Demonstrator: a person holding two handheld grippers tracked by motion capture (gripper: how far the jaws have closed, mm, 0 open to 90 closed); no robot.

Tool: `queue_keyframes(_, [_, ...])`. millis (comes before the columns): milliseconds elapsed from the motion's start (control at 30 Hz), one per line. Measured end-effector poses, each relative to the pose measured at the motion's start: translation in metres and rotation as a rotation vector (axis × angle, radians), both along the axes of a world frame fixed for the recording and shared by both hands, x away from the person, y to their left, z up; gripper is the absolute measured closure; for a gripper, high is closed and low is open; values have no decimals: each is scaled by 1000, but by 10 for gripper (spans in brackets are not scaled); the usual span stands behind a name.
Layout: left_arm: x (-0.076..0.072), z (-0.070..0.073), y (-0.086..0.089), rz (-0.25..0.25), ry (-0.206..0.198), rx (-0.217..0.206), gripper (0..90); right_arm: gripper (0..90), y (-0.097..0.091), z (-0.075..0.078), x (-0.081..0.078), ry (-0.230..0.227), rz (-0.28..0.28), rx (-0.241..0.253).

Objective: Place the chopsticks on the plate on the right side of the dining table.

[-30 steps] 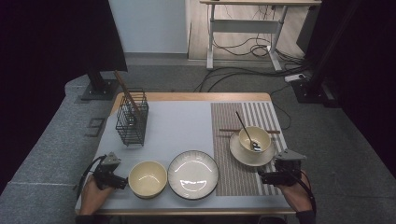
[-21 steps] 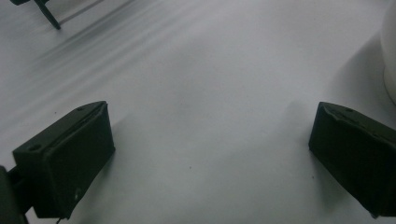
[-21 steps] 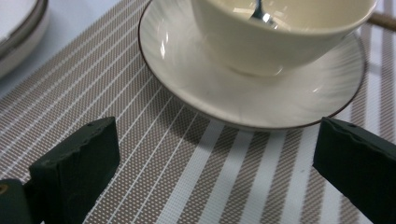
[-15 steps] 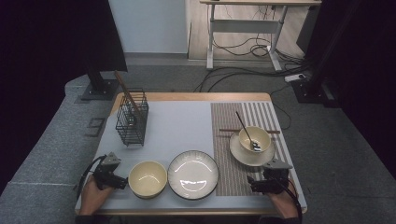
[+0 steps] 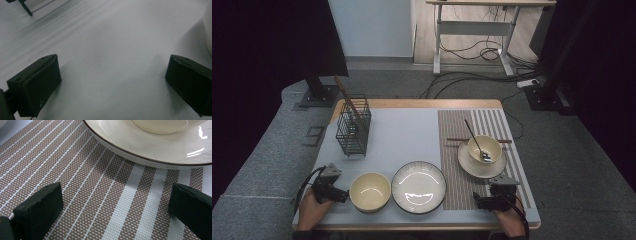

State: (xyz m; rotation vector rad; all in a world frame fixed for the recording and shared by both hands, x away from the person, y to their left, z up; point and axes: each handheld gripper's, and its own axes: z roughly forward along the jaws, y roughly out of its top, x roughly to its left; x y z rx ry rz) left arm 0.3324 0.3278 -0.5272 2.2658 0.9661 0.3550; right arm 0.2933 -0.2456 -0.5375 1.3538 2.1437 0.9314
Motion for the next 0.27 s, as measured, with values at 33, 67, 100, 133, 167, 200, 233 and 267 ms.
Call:
queue_keyframes(33, [0,0,0,0,0,0,0,0,0,-1,0,-3,-2,4])
queue_keyframes(67, [0,0,0,0,0,0,0,0,0,-1,-1,-7,-3,5])
queue_keyframes(100, [0,0,0,0,0,0,0,0,0,-1,-1,-9,-4,8])
queue_keyframes(133, [0,0,0,0,0,0,0,0,-1,-2,-1,-14,-4,9])
queue_keyframes(167, [0,0,0,0,0,0,0,0,-1,-2,-2,-15,-4,11])
queue_keyframes(200, [0,0,0,0,-1,1,0,0,-1,-2,-2,-15,-4,11])
queue_keyframes(233, [0,0,0,-1,1,0,0,0,-1,-2,-2,-16,-3,13])
queue_keyframes(267, [0,0,0,-1,0,0,0,0,-1,-2,-2,-16,-3,13])
